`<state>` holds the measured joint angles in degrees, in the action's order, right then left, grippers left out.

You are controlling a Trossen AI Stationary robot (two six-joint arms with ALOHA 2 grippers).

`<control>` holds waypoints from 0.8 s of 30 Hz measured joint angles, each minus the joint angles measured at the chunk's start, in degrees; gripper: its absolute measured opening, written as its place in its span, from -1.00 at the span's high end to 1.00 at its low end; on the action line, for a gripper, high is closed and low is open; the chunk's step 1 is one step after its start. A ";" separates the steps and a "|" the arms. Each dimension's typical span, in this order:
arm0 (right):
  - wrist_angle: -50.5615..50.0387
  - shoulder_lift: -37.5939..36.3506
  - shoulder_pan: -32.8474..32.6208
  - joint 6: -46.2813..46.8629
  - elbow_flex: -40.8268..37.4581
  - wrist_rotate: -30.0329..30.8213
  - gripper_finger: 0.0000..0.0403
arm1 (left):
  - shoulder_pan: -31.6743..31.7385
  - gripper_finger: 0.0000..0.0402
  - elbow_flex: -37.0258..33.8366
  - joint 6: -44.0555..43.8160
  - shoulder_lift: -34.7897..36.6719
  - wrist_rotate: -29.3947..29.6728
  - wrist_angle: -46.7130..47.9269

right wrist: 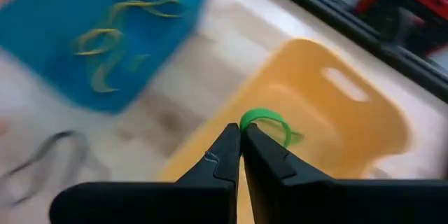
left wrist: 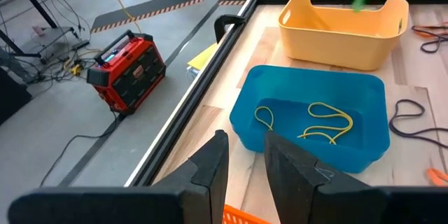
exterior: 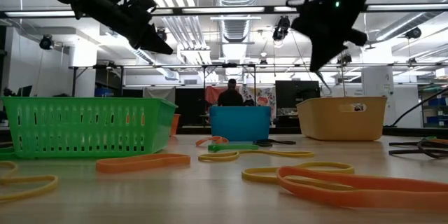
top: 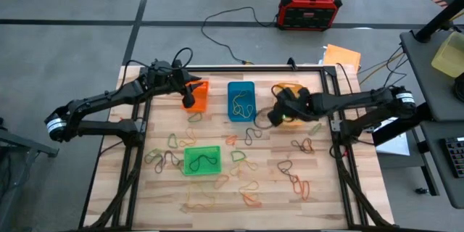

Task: Sort rubber bands into baskets
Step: Put the green rubberband into the yellow bin

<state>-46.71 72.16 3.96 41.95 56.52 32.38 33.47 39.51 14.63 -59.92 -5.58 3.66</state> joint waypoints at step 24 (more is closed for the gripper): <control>-0.51 0.13 10.71 3.14 -3.51 2.16 0.59 | 0.00 0.61 -0.02 -3.86 0.00 0.00 0.68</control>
<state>-47.22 72.29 14.68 45.08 53.01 34.54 33.47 39.49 10.77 -59.92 -5.58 4.34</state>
